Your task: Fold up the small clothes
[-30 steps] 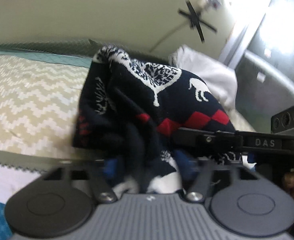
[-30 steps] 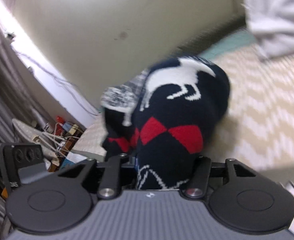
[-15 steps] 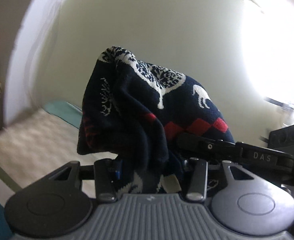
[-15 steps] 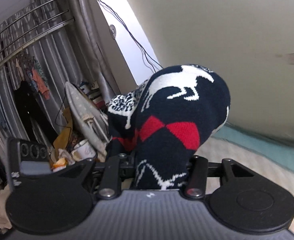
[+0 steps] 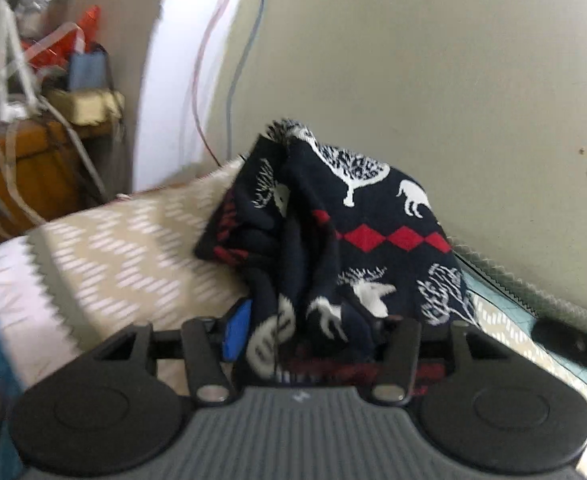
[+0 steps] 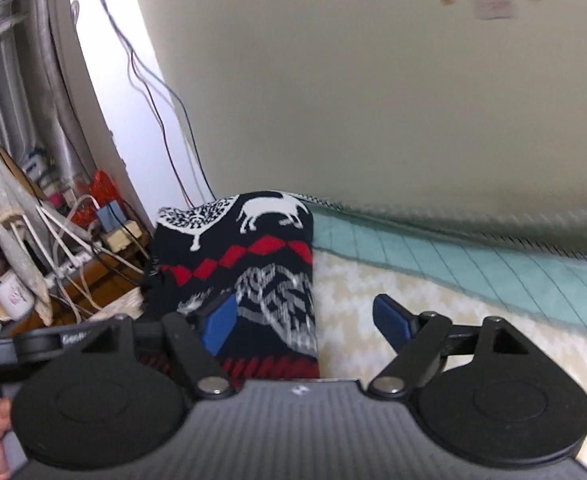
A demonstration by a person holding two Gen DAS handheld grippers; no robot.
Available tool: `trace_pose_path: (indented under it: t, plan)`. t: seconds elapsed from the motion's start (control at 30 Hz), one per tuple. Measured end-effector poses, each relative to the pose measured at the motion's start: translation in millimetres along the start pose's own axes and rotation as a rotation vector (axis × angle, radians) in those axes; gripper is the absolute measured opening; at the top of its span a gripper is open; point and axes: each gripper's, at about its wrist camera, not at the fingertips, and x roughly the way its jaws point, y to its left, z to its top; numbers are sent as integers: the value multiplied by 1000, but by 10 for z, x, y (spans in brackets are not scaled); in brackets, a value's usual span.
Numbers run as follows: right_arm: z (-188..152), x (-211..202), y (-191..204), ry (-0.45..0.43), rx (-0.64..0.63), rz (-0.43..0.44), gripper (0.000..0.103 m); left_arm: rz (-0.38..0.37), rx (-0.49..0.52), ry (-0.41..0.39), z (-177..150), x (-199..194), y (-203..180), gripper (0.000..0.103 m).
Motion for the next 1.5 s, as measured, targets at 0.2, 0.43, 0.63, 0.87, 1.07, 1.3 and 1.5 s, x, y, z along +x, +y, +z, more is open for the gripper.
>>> trace_pose_path:
  t: [0.2,0.43,0.63,0.87,1.07,1.3,1.5]
  plan:
    - [-402,-592,143,39,17,11,85,115,112,-77,-460,-678,-367,95]
    - [-950,-1353,267,79,-76,30,89,171,130,-63,-1045,-1114,-732,103]
    - [-1262,-1834,249,48,-210,-19,89,203,146,-85,-1248,-1303,-950,103]
    - [-1274,-2022,16,-19,-120,-3,89,293,165,-140,-1369,-1328,-1065,103]
    - [-1250,-1976,-105,26,-35,5,89,351,171,-149,-1377,-1309,-1104,103]
    - [-1254,-1949,-110,55,-30,34,89,364,206,-163,-1413,-1327,-1156,103]
    - [-1253,-1936,-120,67,-28,52,89,353,198,-144,-1406,-1306,-1133,103]
